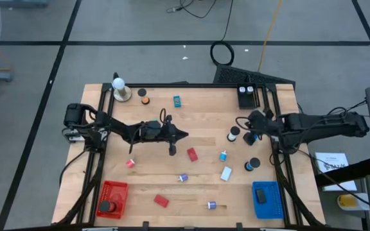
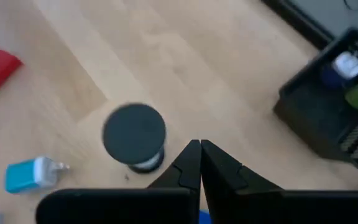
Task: Pick & Place Office items
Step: Put the dark blue digital clock into the blue bin
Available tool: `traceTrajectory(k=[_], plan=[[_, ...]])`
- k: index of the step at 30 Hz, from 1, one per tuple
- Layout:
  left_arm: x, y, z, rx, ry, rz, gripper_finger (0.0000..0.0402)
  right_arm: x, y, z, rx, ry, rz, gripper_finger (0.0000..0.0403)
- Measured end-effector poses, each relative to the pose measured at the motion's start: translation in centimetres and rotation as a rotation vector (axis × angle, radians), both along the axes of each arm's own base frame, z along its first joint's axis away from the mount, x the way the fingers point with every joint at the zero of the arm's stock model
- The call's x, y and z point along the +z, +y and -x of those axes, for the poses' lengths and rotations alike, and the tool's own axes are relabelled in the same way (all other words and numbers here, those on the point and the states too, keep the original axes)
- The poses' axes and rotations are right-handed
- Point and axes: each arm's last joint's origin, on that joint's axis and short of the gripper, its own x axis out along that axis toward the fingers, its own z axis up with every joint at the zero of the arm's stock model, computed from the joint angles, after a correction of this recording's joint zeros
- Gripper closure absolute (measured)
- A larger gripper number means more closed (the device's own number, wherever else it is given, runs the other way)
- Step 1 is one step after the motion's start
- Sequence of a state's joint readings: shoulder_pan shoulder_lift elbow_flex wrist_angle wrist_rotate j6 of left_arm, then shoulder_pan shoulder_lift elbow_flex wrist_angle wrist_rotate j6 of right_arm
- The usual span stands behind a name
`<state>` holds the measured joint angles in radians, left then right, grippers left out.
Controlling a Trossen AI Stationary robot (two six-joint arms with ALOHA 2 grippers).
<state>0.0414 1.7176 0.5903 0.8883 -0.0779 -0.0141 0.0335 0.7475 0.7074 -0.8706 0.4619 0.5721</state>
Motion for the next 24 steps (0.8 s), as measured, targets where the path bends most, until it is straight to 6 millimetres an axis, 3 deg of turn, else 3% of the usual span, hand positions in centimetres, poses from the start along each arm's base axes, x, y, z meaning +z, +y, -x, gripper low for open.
traceTrajectory(k=[6, 10, 16, 20, 24], plan=[[0.0, 0.0, 0.0, -0.014, 0.006, -0.046, 0.0376, -0.5, 0.2, 0.3, 0.059, 0.075, -0.106, 0.0366], [0.0, -0.1, 0.0, -0.046, 0.006, -0.052, 0.0376, -1.5, 0.1, 0.7, 0.035, 0.233, -0.171, 0.0329], [0.0, -0.8, 0.0, -0.092, 0.005, -0.045, 0.0376, -3.1, -0.3, 0.3, 0.069, 0.483, -0.200, 0.0222], [0.1, -1.2, -0.1, -0.115, 0.000, -0.076, 0.0376, -3.7, -0.7, -0.6, 0.149, 0.532, -0.225, 0.0150], [0.6, -1.2, -0.2, -0.114, -0.052, -0.081, 0.0376, -4.3, -1.0, -1.3, 0.268, 0.589, -0.215, 0.0107]])
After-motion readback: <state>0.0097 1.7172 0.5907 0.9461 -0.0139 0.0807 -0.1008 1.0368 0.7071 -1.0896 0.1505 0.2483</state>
